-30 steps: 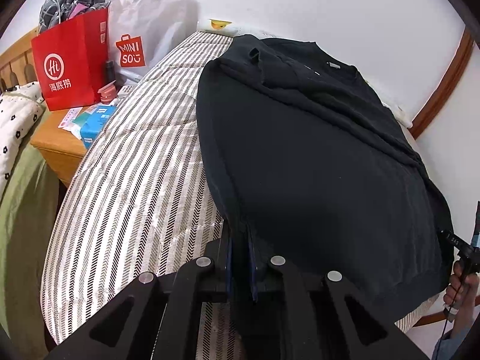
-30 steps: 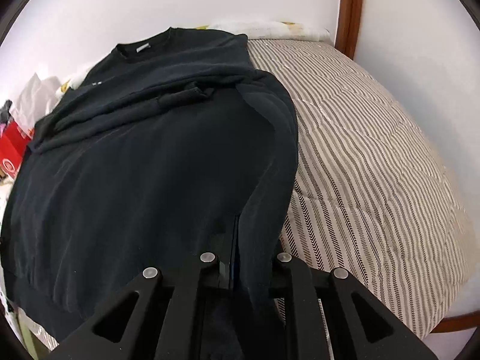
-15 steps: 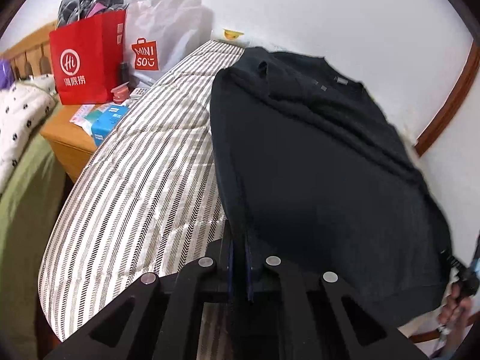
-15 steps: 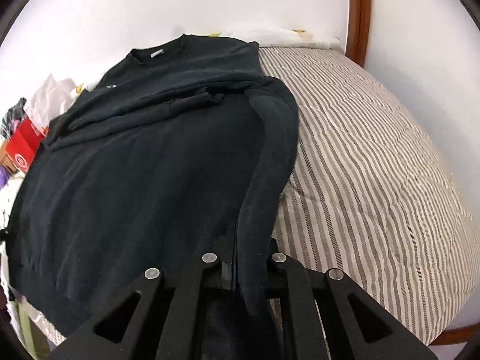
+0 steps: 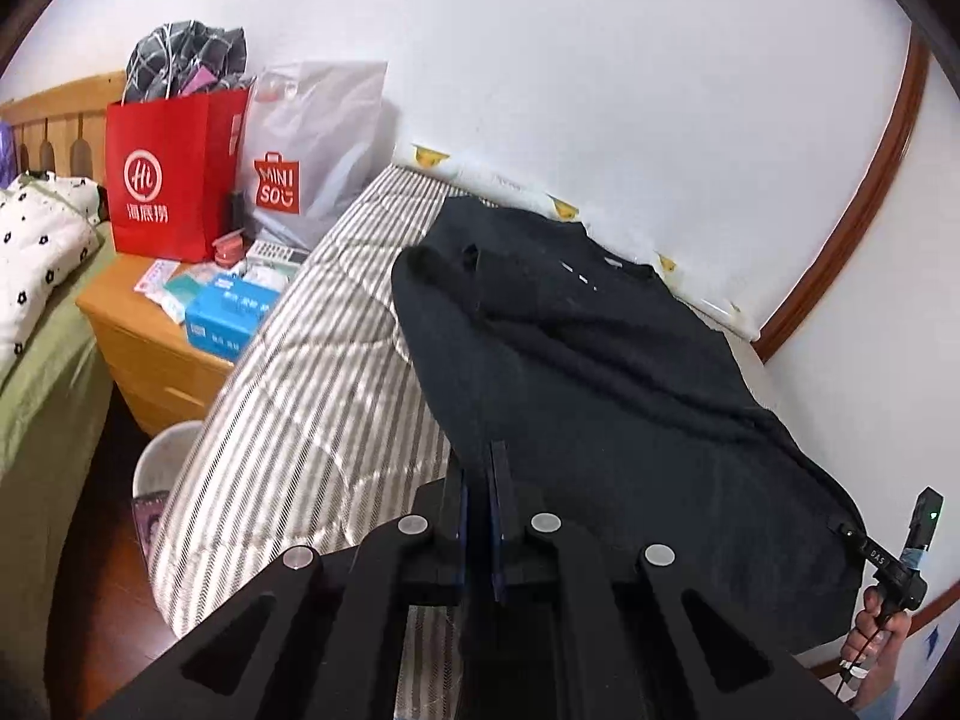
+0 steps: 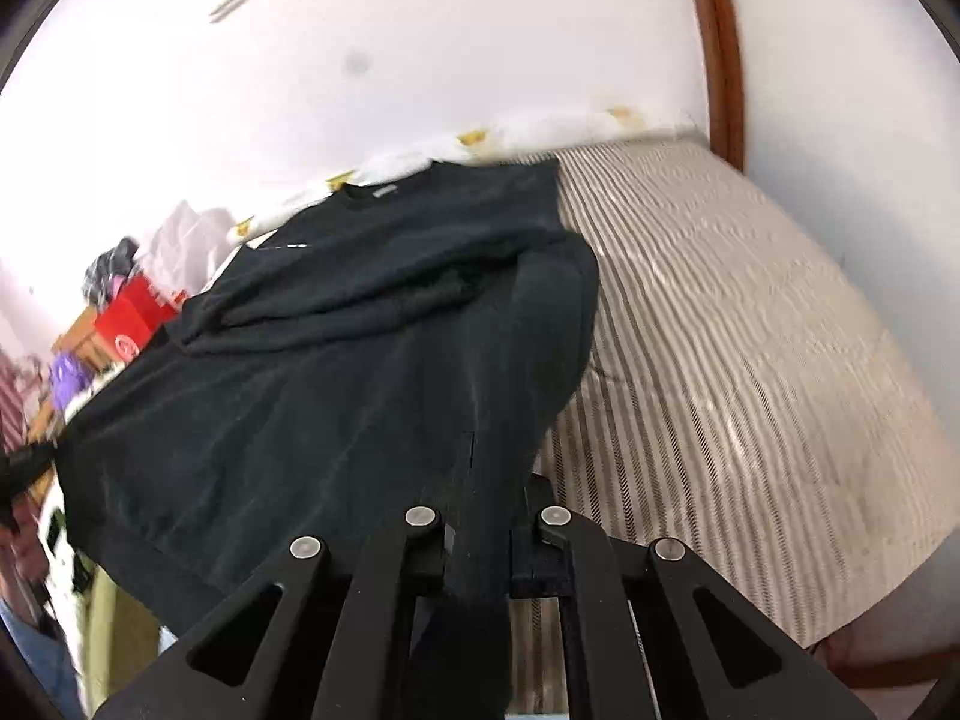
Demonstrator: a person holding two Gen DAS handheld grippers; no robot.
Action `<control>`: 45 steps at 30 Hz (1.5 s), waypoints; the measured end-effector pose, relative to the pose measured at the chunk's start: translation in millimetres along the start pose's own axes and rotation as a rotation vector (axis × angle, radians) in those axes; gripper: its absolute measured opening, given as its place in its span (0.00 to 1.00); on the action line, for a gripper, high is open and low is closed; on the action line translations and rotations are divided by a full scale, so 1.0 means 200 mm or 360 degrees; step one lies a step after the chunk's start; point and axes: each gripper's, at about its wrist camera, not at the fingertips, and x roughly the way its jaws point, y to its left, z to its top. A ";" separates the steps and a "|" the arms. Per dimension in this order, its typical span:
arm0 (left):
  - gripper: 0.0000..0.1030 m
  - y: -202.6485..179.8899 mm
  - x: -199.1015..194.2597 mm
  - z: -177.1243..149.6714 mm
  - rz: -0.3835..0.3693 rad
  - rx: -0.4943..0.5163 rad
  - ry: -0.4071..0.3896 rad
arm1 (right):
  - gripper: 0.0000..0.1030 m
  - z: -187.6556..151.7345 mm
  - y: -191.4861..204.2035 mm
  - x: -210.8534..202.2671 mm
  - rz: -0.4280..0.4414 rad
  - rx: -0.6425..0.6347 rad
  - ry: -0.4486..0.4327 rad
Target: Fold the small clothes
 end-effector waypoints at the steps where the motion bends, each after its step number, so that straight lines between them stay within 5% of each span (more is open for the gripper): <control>1: 0.05 0.00 0.00 0.02 -0.0002 -0.0001 -0.0008 | 0.06 0.02 0.01 0.00 0.0003 -0.0008 -0.0011; 11: 0.06 -0.07 0.09 0.28 0.0019 0.0005 -0.0124 | 0.06 0.38 0.05 0.01 0.0082 0.0111 -0.0218; 23: 0.06 -0.12 0.58 0.66 0.0124 0.0057 -0.0122 | 0.06 0.79 0.03 0.44 0.0037 0.0151 -0.0233; 35: 0.06 -0.06 1.03 0.75 0.0259 0.0084 0.0033 | 0.06 0.90 -0.09 0.98 -0.0012 0.0210 -0.0012; 45: 0.08 -0.03 1.14 0.73 0.0286 0.0086 0.0112 | 0.06 0.89 -0.12 1.19 -0.0056 0.0243 0.0161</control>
